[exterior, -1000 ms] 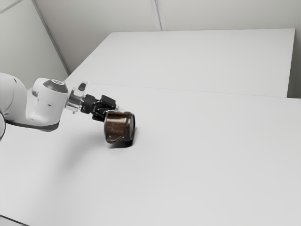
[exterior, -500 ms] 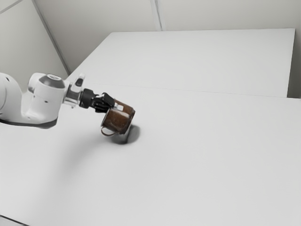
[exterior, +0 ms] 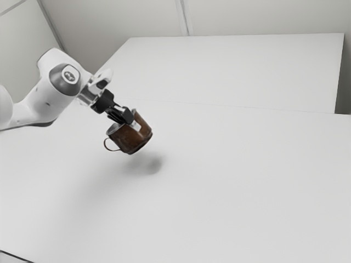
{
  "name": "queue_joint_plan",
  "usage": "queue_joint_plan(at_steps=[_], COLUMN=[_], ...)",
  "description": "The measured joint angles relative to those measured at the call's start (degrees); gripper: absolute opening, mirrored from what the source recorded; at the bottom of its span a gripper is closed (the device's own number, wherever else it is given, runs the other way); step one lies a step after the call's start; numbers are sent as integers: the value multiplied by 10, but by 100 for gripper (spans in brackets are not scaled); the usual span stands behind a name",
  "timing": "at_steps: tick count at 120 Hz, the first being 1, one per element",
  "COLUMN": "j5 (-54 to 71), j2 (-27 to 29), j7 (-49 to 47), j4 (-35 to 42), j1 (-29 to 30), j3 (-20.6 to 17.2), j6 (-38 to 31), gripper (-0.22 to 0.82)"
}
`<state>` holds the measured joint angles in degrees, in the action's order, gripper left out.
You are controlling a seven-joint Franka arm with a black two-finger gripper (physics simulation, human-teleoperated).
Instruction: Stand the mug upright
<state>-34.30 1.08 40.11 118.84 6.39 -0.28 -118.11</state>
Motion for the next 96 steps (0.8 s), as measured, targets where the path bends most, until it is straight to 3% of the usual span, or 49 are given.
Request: queue_joint_plan(at_steps=[40, 96], j5=[182, 240], j2=[32, 58], j7=[-145, -285], j4=[21, 131], j1=[-40, -52], j3=[0, -12], j6=[-5, -143], gripper=[-15, -15])
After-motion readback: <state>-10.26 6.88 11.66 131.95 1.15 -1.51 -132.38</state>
